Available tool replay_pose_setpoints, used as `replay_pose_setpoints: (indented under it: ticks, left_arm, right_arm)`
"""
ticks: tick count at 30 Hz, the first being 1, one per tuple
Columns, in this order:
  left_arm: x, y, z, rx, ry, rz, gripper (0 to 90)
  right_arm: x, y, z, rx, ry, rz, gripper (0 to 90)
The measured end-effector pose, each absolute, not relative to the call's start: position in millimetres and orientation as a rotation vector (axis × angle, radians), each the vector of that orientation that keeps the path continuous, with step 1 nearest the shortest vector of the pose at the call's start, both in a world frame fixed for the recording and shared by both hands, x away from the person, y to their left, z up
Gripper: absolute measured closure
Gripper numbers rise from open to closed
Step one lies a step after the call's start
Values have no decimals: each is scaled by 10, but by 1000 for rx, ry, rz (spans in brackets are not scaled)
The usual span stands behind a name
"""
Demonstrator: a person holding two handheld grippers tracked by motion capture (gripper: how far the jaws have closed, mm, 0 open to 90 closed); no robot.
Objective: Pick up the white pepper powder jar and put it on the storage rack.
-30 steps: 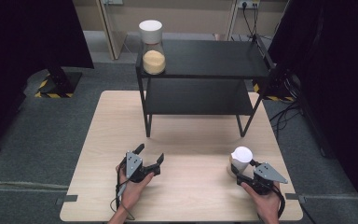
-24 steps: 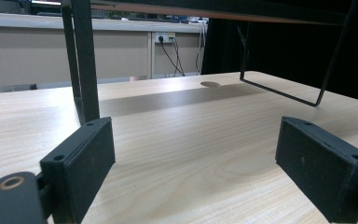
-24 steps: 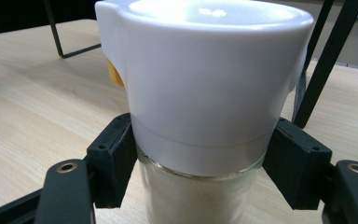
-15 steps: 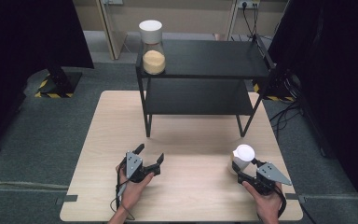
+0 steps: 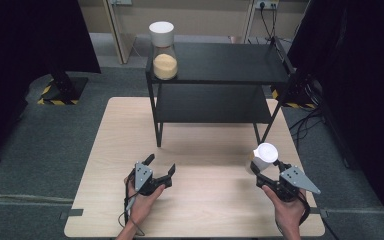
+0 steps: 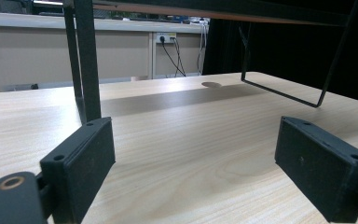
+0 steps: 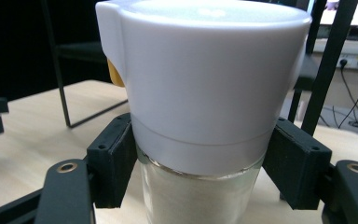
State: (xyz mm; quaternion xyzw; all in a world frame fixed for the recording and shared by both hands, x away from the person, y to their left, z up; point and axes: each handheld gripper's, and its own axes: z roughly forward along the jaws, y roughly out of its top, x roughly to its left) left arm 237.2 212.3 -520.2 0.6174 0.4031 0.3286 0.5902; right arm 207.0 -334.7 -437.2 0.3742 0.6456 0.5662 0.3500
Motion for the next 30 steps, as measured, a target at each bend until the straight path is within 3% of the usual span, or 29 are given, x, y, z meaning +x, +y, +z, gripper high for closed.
replay_pose_setpoints:
  ticks: [30]
  left_arm:
    - [2373,2121,-5201,1436,941,765,115]
  right_arm:
    - [2338,-3257,-3642,882,1502,1528,309]
